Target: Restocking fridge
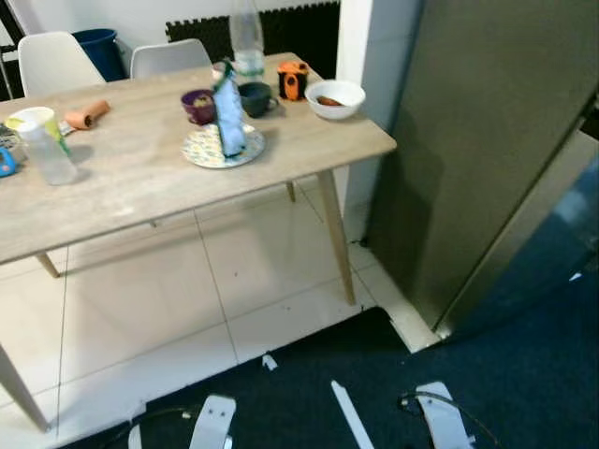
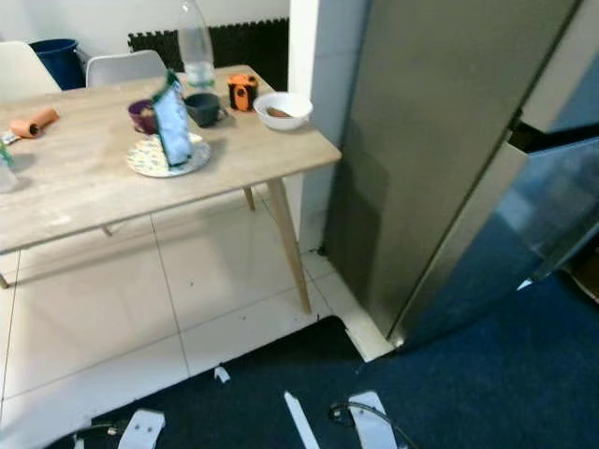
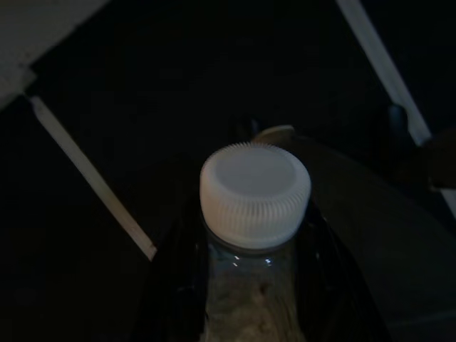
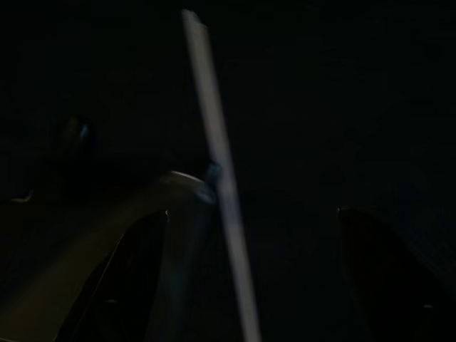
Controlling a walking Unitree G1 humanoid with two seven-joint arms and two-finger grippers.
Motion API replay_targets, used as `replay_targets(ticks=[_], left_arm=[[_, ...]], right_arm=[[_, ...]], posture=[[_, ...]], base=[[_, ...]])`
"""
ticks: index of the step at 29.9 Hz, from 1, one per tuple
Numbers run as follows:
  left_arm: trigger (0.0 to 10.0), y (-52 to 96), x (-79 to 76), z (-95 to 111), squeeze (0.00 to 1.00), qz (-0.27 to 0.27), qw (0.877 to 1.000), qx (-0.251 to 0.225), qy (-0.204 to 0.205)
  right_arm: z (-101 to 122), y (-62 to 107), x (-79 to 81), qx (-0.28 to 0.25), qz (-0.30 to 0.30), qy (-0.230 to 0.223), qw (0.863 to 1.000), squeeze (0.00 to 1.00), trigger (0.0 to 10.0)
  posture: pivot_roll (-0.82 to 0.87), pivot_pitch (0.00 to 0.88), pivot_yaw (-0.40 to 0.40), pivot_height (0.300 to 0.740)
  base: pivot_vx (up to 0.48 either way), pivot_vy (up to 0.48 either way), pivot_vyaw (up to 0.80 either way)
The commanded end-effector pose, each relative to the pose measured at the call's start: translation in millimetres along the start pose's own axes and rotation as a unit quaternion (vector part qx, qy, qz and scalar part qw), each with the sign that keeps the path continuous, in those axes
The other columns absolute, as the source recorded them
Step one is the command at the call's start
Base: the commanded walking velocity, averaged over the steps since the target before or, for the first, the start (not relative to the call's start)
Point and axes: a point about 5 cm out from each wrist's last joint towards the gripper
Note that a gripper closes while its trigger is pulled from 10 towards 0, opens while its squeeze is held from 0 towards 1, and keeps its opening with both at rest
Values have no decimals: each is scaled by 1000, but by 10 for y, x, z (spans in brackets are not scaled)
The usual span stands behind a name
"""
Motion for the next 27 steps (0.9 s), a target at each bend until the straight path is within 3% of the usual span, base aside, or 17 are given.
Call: replay_targets(ticks=[1,27], left_arm=[[10000,-6,-200,-202,0,-40,998,38,11],[10000,-6,-196,-192,0,-42,998,38,8]], right_arm=[[-34,-2,51,6,6,-3,1000,0,10000],[-40,-1,54,6,6,-6,1000,0,10000]], posture=[[-27,130,-44,740],[-29,128,-42,740]], base=[[0,-454,0],[0,-455,0]])
Point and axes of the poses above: a point about 5 cm out from each wrist's last joint towards the gripper, its own y axis pointing back from the gripper into the wrist, its own z axis along the axis of the wrist's last joint, x = y × z, and after that the axes turned 5 degrees about y, right-handed
